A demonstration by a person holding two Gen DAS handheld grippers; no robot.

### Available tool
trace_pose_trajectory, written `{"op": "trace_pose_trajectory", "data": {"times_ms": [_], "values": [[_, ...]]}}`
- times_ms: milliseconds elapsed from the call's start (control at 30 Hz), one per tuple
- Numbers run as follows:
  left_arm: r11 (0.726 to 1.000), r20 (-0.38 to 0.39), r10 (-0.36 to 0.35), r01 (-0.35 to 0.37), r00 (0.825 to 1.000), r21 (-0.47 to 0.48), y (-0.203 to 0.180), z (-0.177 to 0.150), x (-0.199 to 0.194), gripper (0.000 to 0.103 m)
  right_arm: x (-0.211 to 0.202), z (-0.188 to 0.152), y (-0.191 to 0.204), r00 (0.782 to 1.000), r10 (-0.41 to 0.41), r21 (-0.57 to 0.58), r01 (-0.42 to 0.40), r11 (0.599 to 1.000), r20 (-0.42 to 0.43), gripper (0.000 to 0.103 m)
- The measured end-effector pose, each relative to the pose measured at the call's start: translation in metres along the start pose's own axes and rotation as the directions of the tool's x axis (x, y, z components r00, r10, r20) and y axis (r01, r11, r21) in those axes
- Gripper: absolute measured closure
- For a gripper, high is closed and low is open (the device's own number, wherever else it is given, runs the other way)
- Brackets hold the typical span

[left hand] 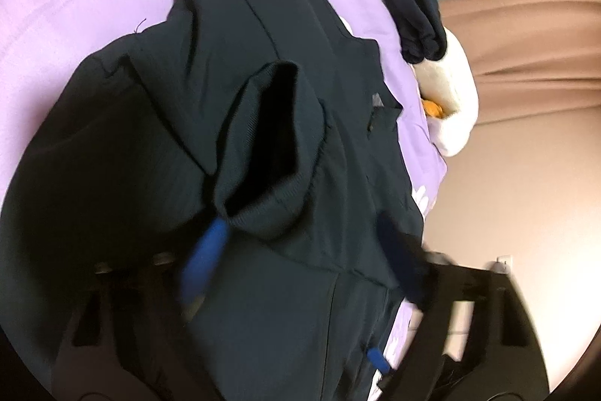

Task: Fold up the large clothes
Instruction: 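Grasp the cuff with the left tool while the right tool releases it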

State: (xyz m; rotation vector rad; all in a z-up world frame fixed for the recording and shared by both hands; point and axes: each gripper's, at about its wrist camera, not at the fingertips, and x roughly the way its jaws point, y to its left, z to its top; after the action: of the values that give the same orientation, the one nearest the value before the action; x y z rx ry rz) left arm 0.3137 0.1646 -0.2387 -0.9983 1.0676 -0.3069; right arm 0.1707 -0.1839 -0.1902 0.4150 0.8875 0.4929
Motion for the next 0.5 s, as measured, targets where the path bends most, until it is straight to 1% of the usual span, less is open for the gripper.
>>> {"op": "trace_pose_trajectory", "data": {"times_ms": [67, 100, 167, 200, 267, 333, 400, 500], "values": [[0.999, 0.011, 0.026, -0.026, 1.0, -0.019, 0.003, 0.002, 0.003, 0.062, -0.008, -0.005, -0.009, 1.0, 0.009, 0.036, -0.009, 0.999, 0.017, 0.036], [0.999, 0.019, 0.039, -0.038, 0.999, -0.022, 0.004, 0.004, 0.005, 0.066, -0.012, -0.008, -0.014, 1.0, 0.017, 0.058, -0.019, 0.998, 0.026, 0.036], [0.998, 0.038, 0.065, -0.065, 0.997, -0.013, 0.004, 0.006, 0.004, 0.079, -0.02, -0.015, -0.021, 0.999, 0.025, 0.09, -0.029, 0.995, 0.043, 0.036], [0.997, 0.047, 0.082, -0.082, 0.995, 0.002, 0.001, 0.007, 0.004, 0.081, -0.023, -0.017, -0.025, 0.999, 0.024, 0.103, -0.029, 0.994, 0.049, 0.036], [0.992, 0.074, 0.119, -0.122, 0.99, 0.039, -0.006, 0.007, 0.002, 0.088, -0.027, -0.021, -0.033, 0.998, 0.017, 0.131, -0.024, 0.991, 0.055, 0.036], [0.983, 0.127, 0.141, -0.154, 0.982, 0.104, -0.026, 0.005, -0.005, 0.091, -0.031, -0.025, -0.042, 0.998, 0.016, 0.166, -0.026, 0.986, 0.061, 0.036], [0.969, 0.184, 0.138, -0.171, 0.973, 0.177, -0.048, 0.004, -0.016, 0.091, -0.038, -0.028, -0.046, 0.997, 0.01, 0.184, -0.024, 0.983, 0.075, 0.036], [0.949, 0.254, 0.091, -0.161, 0.963, 0.271, -0.083, 0.003, -0.034, 0.092, -0.045, -0.031, -0.051, 0.996, -0.008, 0.192, -0.01, 0.981, 0.093, 0.036]]}}
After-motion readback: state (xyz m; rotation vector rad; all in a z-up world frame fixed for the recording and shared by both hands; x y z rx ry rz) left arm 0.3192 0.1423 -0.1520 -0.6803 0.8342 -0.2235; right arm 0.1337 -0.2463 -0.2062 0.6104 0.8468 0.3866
